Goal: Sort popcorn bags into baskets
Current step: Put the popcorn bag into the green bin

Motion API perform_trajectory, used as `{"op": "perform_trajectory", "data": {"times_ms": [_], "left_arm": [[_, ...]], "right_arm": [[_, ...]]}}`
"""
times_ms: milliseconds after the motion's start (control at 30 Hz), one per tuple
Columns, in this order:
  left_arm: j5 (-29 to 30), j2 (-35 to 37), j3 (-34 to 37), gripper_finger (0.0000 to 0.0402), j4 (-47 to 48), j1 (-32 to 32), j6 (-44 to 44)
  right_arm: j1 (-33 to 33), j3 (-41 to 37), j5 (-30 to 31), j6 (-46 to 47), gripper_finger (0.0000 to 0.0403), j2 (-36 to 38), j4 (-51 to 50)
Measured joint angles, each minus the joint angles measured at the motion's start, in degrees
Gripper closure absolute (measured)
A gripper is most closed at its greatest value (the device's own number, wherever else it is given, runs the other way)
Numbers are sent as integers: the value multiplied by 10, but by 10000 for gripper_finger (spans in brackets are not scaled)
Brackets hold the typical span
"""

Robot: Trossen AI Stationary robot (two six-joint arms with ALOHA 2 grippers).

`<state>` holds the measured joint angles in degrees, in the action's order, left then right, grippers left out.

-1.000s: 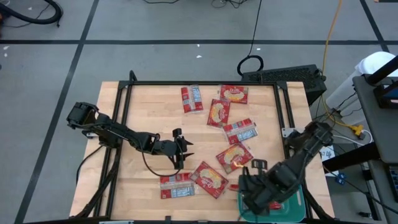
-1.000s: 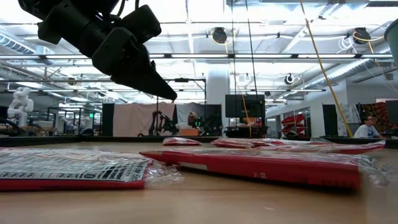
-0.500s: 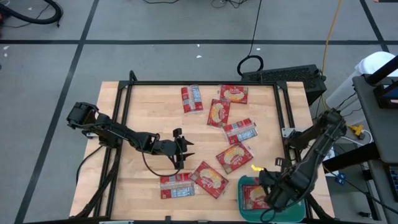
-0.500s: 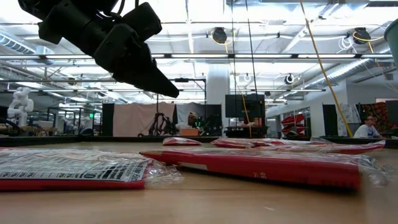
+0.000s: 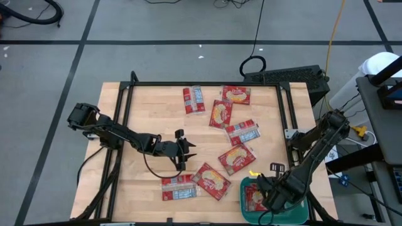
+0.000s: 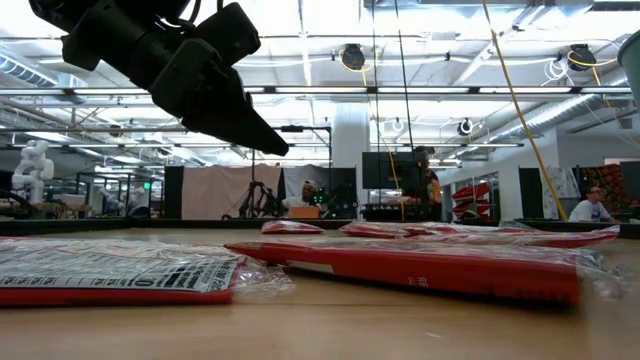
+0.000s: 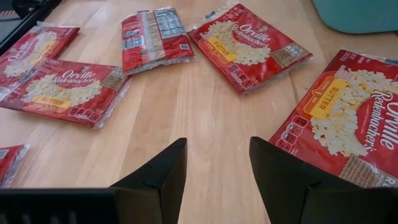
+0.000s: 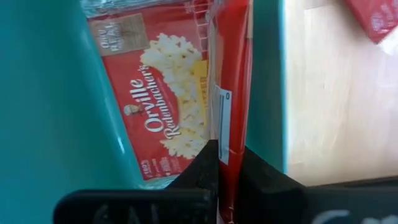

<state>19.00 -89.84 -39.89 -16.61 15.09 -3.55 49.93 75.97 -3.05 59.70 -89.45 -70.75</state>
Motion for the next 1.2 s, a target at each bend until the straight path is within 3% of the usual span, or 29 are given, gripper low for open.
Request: {"op": "perform_trajectory", "data": {"times_ms": [167,567,867,1200], "left_arm": [[0,0,0,231,0,0,0],[0,0,0,221,0,0,-2],[-10,0,0,240,0,0,0],[-11,0,0,245,1,0,0]], "right_arm": [[0,-6,0,-10,382,0,29],[0,-6,-31,-4,309,0,98],[0,-6,-88,30,325,0,157],[0,-6,-152,144,328,0,212]]}}
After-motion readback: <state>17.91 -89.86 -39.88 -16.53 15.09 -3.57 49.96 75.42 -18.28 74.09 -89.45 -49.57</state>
